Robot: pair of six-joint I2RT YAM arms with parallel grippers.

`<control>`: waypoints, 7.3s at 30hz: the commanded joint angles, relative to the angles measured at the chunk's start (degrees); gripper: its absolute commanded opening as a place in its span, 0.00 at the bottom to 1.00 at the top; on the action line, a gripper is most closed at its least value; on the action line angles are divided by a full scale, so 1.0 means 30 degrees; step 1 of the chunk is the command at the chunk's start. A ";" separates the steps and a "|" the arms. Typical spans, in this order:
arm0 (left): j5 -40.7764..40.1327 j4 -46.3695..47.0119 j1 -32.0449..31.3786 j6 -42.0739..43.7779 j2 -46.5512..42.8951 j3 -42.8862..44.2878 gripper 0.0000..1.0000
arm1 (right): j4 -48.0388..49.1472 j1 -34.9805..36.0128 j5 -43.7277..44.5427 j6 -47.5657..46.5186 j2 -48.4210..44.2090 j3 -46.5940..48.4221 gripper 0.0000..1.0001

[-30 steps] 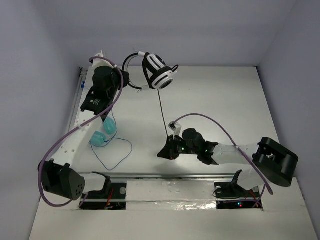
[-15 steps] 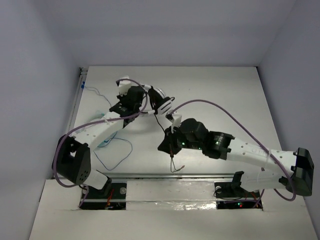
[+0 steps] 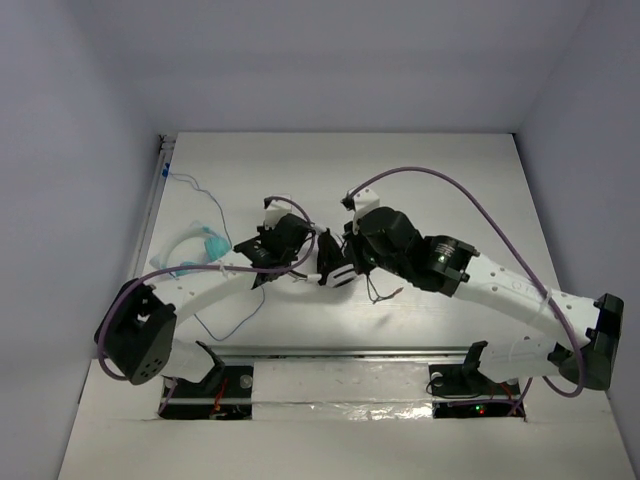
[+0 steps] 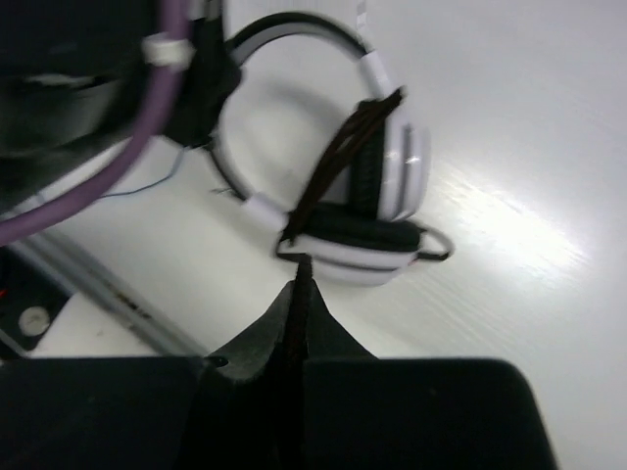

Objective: Wrap the headphones

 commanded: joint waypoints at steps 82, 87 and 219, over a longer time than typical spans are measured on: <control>1.2206 -0.4014 0.2580 0.3555 -0.3216 1.2562 0.00 | 1.9258 -0.8109 -0.5930 0.4621 -0.3245 -1.3930 0.47; 1.2146 -0.4043 0.2580 0.3408 -0.3451 1.2679 0.00 | 1.8403 -0.8109 -0.4751 0.4269 -0.3275 -1.3460 0.47; 0.2421 0.6532 0.0618 -0.4269 0.5483 0.1810 0.00 | 2.0990 -0.4621 0.5173 1.7368 0.1334 -0.9652 0.27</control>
